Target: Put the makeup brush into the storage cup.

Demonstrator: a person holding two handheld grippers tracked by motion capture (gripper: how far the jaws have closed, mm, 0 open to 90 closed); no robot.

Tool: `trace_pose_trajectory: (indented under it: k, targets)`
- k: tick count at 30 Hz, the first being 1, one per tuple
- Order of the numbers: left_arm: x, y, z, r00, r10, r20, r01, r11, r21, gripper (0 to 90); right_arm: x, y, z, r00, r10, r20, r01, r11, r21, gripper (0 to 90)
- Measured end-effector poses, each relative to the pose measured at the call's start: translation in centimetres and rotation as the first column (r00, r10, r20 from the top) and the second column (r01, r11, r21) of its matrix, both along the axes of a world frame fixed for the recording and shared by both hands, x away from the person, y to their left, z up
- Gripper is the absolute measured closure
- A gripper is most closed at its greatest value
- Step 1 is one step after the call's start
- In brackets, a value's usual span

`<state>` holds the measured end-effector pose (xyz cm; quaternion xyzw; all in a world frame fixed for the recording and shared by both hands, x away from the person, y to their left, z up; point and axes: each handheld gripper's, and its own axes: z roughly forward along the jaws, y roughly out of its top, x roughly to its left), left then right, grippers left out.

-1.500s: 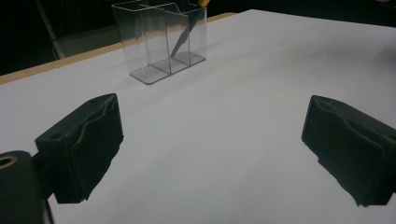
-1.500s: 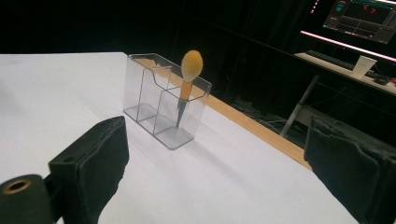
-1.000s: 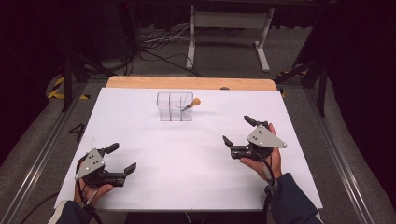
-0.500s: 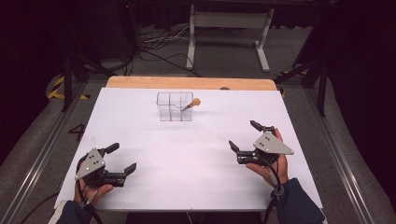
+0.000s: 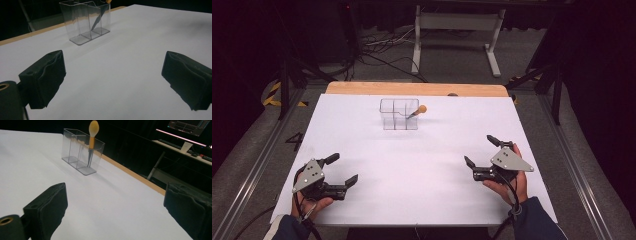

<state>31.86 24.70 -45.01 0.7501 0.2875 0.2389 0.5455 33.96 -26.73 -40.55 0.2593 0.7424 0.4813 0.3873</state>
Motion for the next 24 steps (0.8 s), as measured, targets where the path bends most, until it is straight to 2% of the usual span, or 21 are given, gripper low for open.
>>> trace_pose_trajectory:
  k: [9,12,20,24]
  targets:
    - [0.0,0.1,0.1,1.0000,0.001,-0.001,-0.001,1.0000,0.003,6.1,-0.6,-1.2,-0.9,0.9996,-0.025,-0.011,0.025,0.9997,-0.005,6.2]
    - [0.1,0.1,0.0,1.0000,0.005,-0.002,-0.005,1.0000,-0.007,6.1,-1.0,-2.0,-1.2,0.9990,-0.038,-0.021,0.039,0.9992,0.014,6.3]
    - [0.2,-0.3,0.0,1.0000,-0.003,-0.008,0.003,1.0000,0.002,6.1,-2.2,-4.0,-2.8,0.9941,-0.091,-0.059,0.090,0.9959,-0.009,6.2]
    - [0.2,-0.2,0.0,1.0000,0.002,-0.005,-0.002,1.0000,0.002,6.1,-2.8,-4.6,-3.3,0.9924,-0.101,-0.071,0.099,0.9948,-0.020,6.0]
